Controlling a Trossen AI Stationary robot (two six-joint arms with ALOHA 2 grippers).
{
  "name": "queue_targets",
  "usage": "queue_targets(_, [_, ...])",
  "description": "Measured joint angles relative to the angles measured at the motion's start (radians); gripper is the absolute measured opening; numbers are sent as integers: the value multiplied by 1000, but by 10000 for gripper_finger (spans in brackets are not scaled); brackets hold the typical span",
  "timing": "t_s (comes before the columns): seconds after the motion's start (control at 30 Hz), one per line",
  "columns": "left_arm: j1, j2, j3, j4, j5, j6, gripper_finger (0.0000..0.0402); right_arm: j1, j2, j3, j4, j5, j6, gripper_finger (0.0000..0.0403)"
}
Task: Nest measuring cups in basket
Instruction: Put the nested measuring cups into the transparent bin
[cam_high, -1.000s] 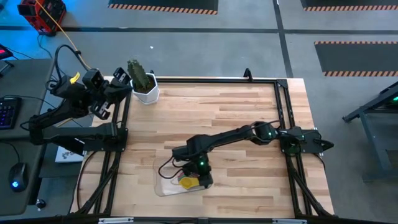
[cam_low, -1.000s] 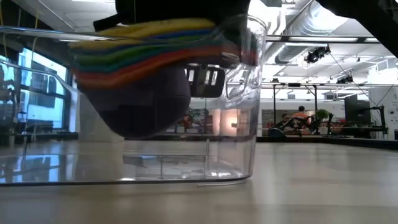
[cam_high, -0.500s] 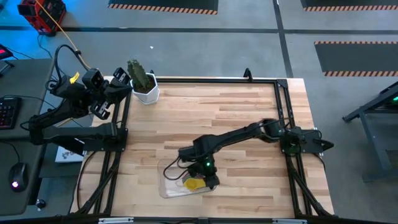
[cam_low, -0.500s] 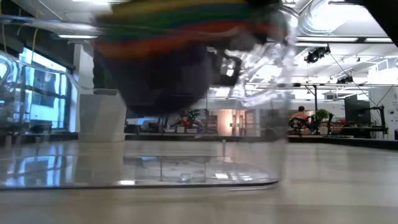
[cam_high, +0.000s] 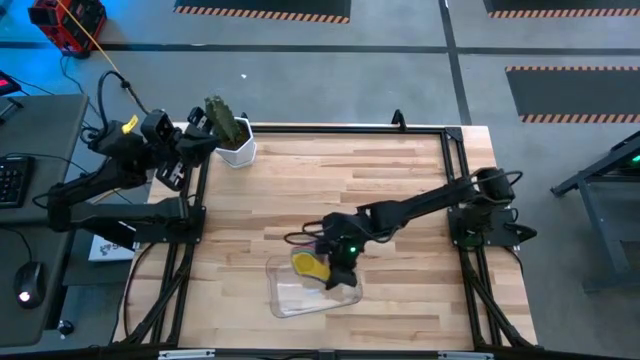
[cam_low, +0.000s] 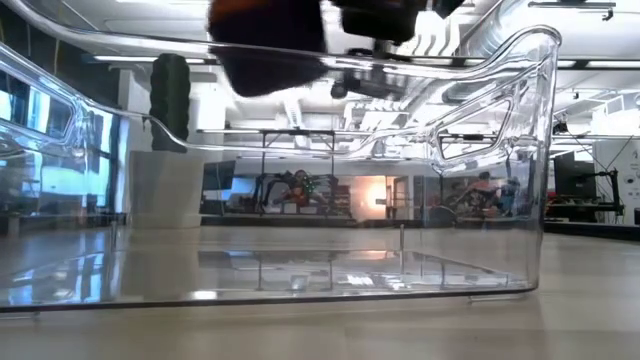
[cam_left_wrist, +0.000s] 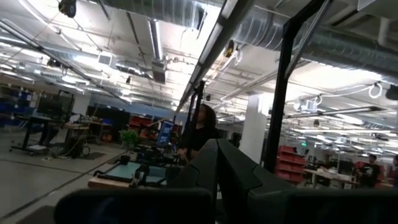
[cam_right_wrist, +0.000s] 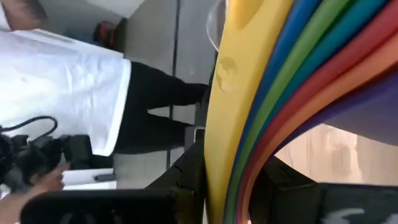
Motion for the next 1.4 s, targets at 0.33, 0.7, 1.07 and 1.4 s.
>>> queue_targets(0.33, [0, 60, 0, 5, 3, 0, 0, -2, 291, 335, -148, -189, -245, 57])
queue_targets(0.7, [0, 69, 0, 10, 8, -1, 0, -47, 445, 478, -386, -240, -328, 57])
queue_targets(1.07, [0, 66, 0, 8, 11, 0, 0, -23, 454, 420, -429, -206, -291, 87])
queue_targets(1.4, [0, 66, 0, 8, 12, -1, 0, -17, 454, 419, -400, -174, -261, 91])
